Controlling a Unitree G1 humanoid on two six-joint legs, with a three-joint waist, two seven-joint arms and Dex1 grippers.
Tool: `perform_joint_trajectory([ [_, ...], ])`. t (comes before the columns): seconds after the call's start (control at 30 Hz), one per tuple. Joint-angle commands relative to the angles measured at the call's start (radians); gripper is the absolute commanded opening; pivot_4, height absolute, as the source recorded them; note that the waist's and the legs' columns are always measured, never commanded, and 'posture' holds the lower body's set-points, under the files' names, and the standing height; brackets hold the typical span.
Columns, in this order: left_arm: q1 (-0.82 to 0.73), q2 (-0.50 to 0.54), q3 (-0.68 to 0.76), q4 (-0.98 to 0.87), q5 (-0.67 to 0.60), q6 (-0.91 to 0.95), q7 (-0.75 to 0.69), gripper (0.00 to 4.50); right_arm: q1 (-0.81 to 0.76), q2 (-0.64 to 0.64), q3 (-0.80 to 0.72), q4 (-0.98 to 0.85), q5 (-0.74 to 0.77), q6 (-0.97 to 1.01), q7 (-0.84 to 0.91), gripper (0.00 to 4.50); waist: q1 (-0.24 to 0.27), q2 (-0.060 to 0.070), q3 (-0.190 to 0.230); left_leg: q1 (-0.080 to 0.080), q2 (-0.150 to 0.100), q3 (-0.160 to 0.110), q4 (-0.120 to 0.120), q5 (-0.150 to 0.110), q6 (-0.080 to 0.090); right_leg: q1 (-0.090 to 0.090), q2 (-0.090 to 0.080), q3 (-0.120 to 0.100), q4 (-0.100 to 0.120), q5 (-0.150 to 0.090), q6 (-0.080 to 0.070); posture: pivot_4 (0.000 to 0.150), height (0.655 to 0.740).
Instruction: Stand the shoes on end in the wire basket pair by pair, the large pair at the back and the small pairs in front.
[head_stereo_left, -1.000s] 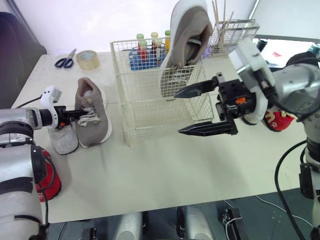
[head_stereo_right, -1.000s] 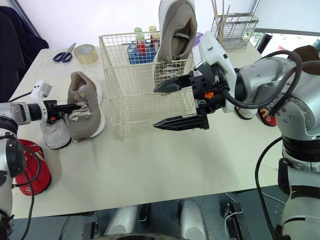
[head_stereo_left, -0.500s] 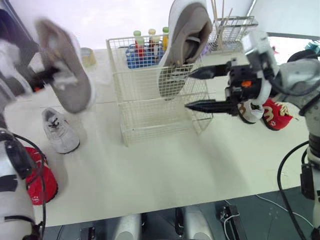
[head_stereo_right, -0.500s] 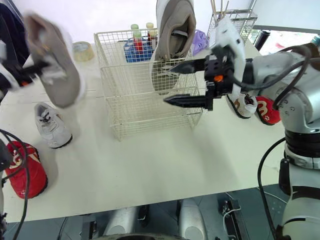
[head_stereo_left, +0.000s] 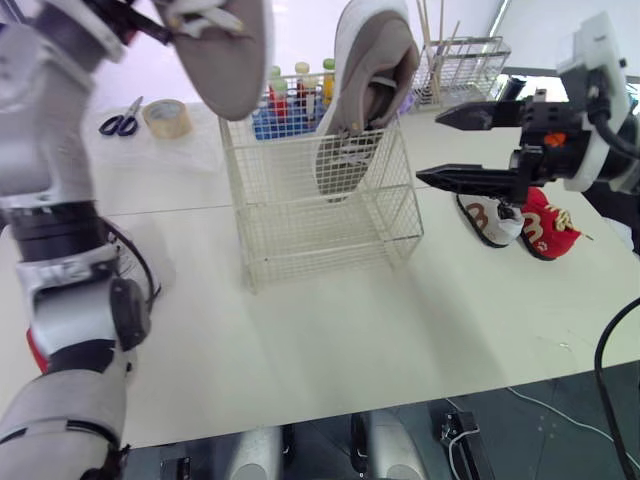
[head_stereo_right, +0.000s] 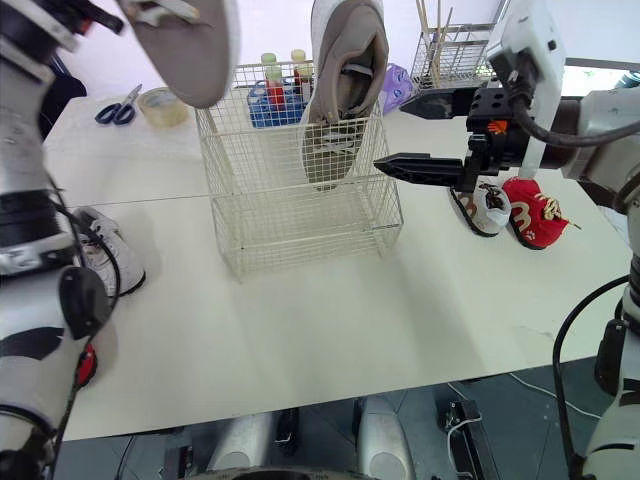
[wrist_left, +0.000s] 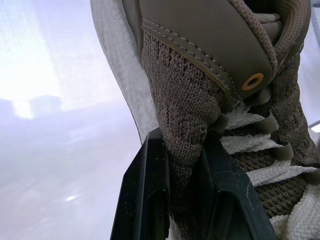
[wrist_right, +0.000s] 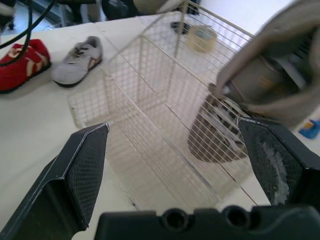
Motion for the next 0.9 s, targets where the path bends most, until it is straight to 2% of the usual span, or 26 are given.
perform_joint_trajectory([
  [0.03,-0.025,-0.037,-0.018,0.051,0.062,-0.215,0.053,0.20,-0.038,-0.003,-0.035,-0.032,0.017,0.014,-0.033,4.50,0.000,0.000,0.000,0.000,0.000,0.000,0.000,0.000,0.000,0.000,0.000,0.000,0.000,0.000,0.000,0.150,0.7400],
  [0.23,-0.050,-0.088,-0.054,0.247,0.133,-0.440,0.104,0.20,-0.042,-0.004,-0.046,-0.045,0.032,0.030,-0.056,4.50,0.002,0.000,0.000,0.000,0.000,0.001,0.000,0.000,0.000,0.000,0.000,0.000,0.000,0.000,0.000,0.150,0.7400],
  [0.47,-0.018,-0.133,-0.111,0.361,0.196,-0.591,0.123,0.20,0.012,-0.001,-0.065,-0.075,0.024,0.037,-0.109,4.50,0.007,0.000,0.000,-0.001,0.000,0.001,0.000,-0.001,0.001,0.000,0.000,0.000,-0.001,0.000,0.000,0.150,0.7400],
  [0.63,0.008,-0.156,-0.111,0.389,0.201,-0.616,0.155,0.20,0.048,0.036,-0.089,-0.061,-0.043,-0.018,-0.215,4.50,0.003,0.000,0.000,0.000,0.000,0.001,0.001,-0.001,0.001,0.000,0.000,0.000,-0.001,0.001,0.000,0.150,0.7400],
  [0.9,0.076,-0.176,-0.110,0.309,0.193,-0.563,0.196,0.20,0.222,0.088,-0.224,-0.074,-0.013,-0.033,-0.270,4.50,0.003,0.000,0.000,0.000,0.000,0.001,0.001,0.000,0.001,0.001,0.000,0.000,-0.001,0.001,0.000,0.150,0.7400],
])
